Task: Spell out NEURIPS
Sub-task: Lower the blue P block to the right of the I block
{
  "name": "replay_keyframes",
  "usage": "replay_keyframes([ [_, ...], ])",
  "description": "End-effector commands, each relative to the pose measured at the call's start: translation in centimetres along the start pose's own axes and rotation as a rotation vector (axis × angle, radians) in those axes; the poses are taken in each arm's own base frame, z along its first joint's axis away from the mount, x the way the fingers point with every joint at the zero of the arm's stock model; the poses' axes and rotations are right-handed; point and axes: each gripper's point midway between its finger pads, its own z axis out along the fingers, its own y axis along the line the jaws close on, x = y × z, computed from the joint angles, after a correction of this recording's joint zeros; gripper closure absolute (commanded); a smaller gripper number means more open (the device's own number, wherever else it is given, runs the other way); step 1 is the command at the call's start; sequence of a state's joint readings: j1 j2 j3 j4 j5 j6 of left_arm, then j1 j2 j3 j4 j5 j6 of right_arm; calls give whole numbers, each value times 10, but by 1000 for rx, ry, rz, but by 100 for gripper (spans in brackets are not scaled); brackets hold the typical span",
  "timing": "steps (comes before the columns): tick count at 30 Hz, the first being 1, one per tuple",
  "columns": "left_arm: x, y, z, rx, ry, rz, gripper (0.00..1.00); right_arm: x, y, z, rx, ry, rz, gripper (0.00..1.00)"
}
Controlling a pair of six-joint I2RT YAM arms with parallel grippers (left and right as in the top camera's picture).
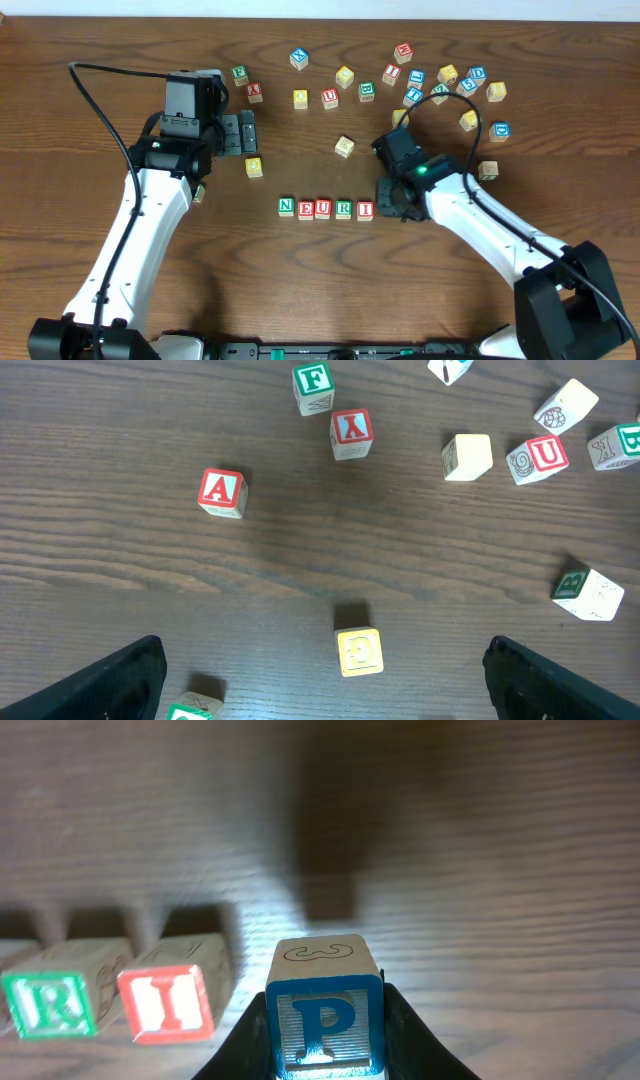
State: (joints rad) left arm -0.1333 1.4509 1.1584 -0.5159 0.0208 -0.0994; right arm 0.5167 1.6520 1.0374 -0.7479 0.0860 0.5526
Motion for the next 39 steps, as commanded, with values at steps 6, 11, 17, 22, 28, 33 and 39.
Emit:
replay_keyframes([
  [6,-13,1,-10,-1,-41,5,1,5,11,-5,-2,-24,-7,92],
  [11,-13,1,-10,-1,-41,5,0,3,4,-3,31,-44,-7,92],
  [17,-13,1,-10,-1,-41,5,0,9,1,7,31,-44,-7,90],
  [22,-13,1,-10,-1,-41,5,0,10,1,8,28,-43,-6,90],
  [28,-13,1,-10,-1,-41,5,0,9,3,8,23,-47,-6,91],
  [33,-13,1,-10,-1,-41,5,0,8,8,10,6,-58,-14,91],
  [39,-13,1,-10,-1,-41,5,0,11,13,13,-15,-63,-22,90],
])
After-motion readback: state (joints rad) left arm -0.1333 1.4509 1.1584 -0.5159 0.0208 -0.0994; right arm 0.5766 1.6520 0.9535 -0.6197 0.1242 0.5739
